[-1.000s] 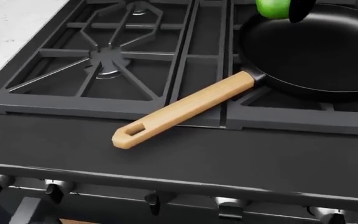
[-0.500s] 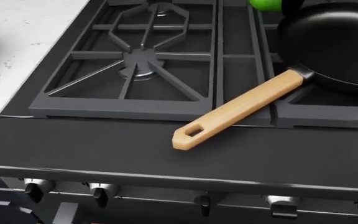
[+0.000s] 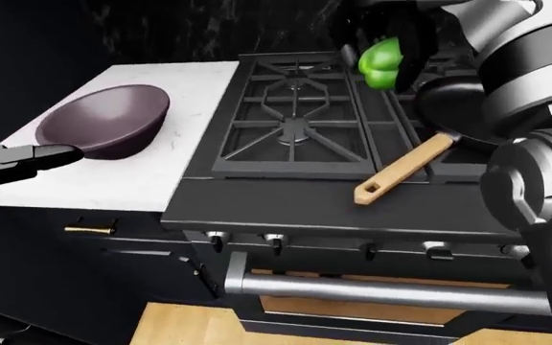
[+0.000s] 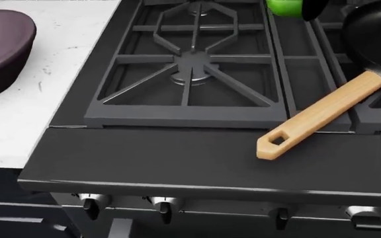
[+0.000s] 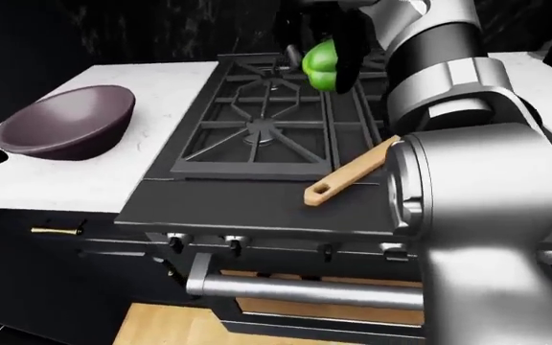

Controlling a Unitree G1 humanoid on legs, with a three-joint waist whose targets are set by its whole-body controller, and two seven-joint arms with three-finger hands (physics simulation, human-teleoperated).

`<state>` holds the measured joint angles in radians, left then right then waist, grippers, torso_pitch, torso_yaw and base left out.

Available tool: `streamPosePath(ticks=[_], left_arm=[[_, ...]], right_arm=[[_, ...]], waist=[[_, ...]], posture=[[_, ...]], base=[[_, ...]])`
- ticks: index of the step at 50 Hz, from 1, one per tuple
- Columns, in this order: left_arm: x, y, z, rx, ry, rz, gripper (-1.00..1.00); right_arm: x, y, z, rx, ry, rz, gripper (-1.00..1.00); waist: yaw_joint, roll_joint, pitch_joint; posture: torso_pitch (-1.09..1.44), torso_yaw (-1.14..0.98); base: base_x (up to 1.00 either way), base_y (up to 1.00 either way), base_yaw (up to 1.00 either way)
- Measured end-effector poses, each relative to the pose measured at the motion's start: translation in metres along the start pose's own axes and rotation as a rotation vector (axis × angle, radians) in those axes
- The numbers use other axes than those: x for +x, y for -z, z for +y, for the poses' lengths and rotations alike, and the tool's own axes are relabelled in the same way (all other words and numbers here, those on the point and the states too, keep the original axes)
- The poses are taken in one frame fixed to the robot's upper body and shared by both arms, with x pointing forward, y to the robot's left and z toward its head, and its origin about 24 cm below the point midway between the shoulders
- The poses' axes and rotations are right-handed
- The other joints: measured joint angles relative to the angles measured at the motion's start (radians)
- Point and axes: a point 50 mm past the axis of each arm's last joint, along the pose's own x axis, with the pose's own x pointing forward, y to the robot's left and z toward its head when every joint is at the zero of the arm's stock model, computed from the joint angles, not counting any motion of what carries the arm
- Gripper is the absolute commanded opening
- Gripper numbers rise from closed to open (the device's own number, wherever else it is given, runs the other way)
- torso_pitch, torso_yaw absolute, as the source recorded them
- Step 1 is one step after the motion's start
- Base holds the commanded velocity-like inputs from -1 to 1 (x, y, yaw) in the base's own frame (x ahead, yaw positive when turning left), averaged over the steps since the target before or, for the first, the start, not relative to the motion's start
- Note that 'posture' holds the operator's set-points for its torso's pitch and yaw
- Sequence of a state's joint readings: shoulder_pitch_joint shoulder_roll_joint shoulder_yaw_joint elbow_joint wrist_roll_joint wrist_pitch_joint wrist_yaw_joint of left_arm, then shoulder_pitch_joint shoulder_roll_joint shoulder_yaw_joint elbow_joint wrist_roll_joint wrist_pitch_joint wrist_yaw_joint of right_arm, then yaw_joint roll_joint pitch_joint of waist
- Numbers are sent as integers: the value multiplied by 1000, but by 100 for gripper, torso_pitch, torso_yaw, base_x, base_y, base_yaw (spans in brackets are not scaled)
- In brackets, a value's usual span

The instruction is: Pick the bell pepper from the pan and place it in the bowl.

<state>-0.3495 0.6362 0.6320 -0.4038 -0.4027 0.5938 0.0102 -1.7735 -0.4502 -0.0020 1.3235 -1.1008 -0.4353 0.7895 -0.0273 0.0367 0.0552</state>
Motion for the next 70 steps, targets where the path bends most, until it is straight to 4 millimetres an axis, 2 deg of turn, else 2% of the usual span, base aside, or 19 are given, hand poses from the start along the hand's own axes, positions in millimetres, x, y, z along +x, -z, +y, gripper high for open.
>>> streamPosePath(ticks=[4,6,10,15,17,18,22,32,33,34,39,43,46,47,51,61,63,67,70], left_arm=[[0,-2,0,2,3,-6,100],[-1,-1,-3,-5,15,-7,100],[0,2,-5,-7,30,11,100],[1,-6,-3,-2,19,-21,100],[2,-13,-1,1,17,-33,100],[3,-15,1,3,9,-42,100],[0,-4,4,1,-17,-6,100],[1,-1,-5,1,14,-1,100],[0,-2,-5,-1,14,-9,100],[-1,-2,-6,-5,19,-10,100],[0,1,-6,-6,29,5,100],[0,-5,-5,-1,22,-22,100],[0,-7,-4,1,22,-30,100],[1,-6,-2,-1,13,-23,100],[0,0,2,1,-11,7,100],[-2,-5,-8,10,66,-19,100],[-4,-4,-15,3,103,-22,100],[-3,-2,-16,0,120,-7,100],[-3,-8,-12,10,93,-36,100]], right_arm=[[-1,-1,-3,-3,12,-5,-100],[-2,3,0,7,4,6,-100],[1,10,9,24,-39,32,-100],[-2,6,1,13,-11,21,-100],[-2,4,0,10,-9,16,-100],[-1,1,-1,5,-7,8,-100],[6,-4,8,4,-39,-19,-100],[-2,0,-2,1,-1,-7,-100],[-3,1,-3,1,1,-3,-100],[-4,4,-2,6,-1,2,-100],[-1,10,7,27,-50,30,-100],[-5,6,-1,16,-13,16,-100],[-5,5,-3,14,-6,14,-100],[-3,2,-2,12,-10,6,-100],[3,-1,5,14,-44,-12,-100],[-5,-1,-6,7,5,-8,-100],[-4,3,-3,16,-3,1,-100],[-1,8,7,31,-49,23,-100],[-3,6,1,23,-28,19,-100]], waist=[[1,-49,-7],[-12,-31,-6],[0,-36,-16],[7,33,5],[2,76,2],[6,87,-5],[12,65,2],[-4,-43,-5],[-6,-44,-8],[-13,-30,-4],[4,-27,-15],[8,26,2],[7,93,-7],[10,78,-3],[15,61,0],[0,-50,-7],[-12,-30,-4],[0,-34,-15],[9,1,0]], posture=[[0,0],[0,0],[0,0],[0,0],[0,0],[0,0],[0,0],[0,0],[0,0],[0,0],[0,0],[0,0],[0,0],[0,0],[0,0],[0,0],[0,0],[0,0],[0,0]], base=[[0,27,0],[0,27,0],[0,27,0],[0,27,0],[0,27,0],[0,27,0],[1,27,0],[0,27,0],[0,27,0],[0,27,0],[0,27,0],[0,27,0],[0,27,0],[0,27,0],[1,27,0],[0,27,0],[0,27,0],[0,27,0],[0,27,0]])
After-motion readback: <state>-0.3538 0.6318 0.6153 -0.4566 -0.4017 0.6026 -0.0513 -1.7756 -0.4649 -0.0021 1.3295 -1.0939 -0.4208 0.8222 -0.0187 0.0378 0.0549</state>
